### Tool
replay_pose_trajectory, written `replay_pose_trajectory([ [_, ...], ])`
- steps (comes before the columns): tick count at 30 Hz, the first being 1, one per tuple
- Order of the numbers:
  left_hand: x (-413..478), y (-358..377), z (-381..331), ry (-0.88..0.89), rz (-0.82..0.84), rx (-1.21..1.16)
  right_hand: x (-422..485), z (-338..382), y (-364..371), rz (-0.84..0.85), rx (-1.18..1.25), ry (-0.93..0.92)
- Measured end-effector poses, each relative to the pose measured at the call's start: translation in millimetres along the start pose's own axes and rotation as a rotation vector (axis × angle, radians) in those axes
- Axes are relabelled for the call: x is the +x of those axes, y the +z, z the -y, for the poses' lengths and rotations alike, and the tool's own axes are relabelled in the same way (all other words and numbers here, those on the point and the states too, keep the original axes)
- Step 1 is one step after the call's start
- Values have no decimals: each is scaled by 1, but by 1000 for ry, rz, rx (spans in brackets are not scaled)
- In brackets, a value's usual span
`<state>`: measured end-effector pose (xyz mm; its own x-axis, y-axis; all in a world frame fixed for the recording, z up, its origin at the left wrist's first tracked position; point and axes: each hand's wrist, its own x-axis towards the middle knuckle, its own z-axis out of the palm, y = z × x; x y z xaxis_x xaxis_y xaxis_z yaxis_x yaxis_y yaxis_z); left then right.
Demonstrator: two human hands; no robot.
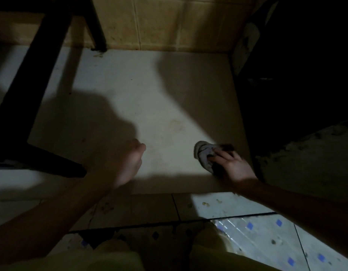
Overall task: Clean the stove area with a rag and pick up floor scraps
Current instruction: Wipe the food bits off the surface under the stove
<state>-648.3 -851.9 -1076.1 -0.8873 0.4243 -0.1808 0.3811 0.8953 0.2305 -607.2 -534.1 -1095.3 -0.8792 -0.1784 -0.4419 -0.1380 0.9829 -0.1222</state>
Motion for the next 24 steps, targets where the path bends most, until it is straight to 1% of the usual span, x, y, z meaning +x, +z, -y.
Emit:
replay_pose_trajectory([
  [3, 7, 3, -2, -16, -37, 32, -11, -9, 3, -39, 85, 88],
  [6, 12, 5, -2, -7, -80, 34, -19, -16, 8, -50, 106, 134],
  [12, 21, 8, 4, 43, -95, 14, -25, -15, 13, -118, 141, 185],
  [15, 26, 6, 7, 46, -95, 61, -22, -8, 16, -155, 151, 243],
  [18, 29, 2, 9, 23, -113, 39, -16, -5, 14, -186, 190, 256],
  [21, 34, 0, 14, -15, -117, 51, -11, -6, 11, -181, 228, 271],
  [24, 41, 2, 19, -65, -76, 0, -1, -7, 7, -176, 356, 299],
])
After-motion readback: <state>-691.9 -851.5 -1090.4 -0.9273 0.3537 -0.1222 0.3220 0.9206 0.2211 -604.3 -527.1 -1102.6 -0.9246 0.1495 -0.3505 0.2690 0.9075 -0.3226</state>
